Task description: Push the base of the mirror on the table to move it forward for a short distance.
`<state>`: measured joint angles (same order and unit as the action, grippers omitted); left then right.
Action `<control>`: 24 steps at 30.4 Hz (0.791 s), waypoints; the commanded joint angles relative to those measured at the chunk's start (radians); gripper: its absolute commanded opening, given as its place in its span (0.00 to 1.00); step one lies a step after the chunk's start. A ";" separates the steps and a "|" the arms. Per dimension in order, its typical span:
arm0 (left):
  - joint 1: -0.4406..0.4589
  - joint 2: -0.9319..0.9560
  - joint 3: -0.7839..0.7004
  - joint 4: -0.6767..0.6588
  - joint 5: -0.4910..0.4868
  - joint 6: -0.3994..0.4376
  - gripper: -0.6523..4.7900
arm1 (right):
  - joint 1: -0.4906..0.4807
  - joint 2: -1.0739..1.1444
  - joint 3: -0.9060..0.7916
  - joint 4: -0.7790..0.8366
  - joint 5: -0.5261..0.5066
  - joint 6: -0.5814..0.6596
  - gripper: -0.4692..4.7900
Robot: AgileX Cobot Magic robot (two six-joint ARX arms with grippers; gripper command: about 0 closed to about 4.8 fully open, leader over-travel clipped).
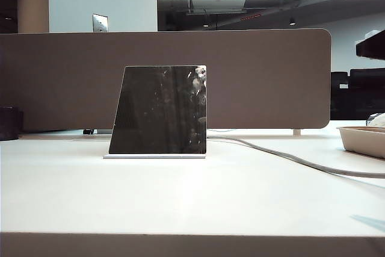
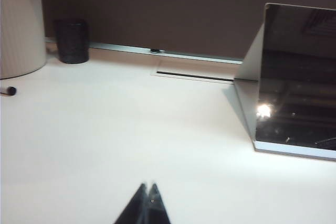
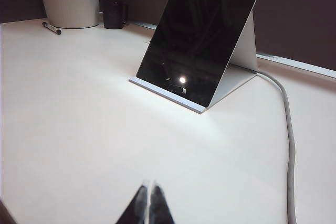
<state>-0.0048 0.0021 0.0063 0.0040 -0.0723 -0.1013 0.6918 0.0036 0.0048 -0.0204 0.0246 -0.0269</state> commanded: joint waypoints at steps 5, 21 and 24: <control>0.008 0.000 0.001 0.024 0.006 0.016 0.12 | 0.000 0.000 0.001 0.014 -0.001 0.000 0.13; 0.039 0.000 0.001 0.043 0.051 0.087 0.12 | 0.000 0.000 0.001 0.014 -0.001 0.000 0.13; 0.039 0.000 0.001 0.036 0.051 0.091 0.12 | 0.000 0.000 0.001 0.014 -0.001 0.000 0.13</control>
<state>0.0353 0.0021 0.0063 0.0338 -0.0261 -0.0177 0.6918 0.0036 0.0048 -0.0204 0.0246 -0.0269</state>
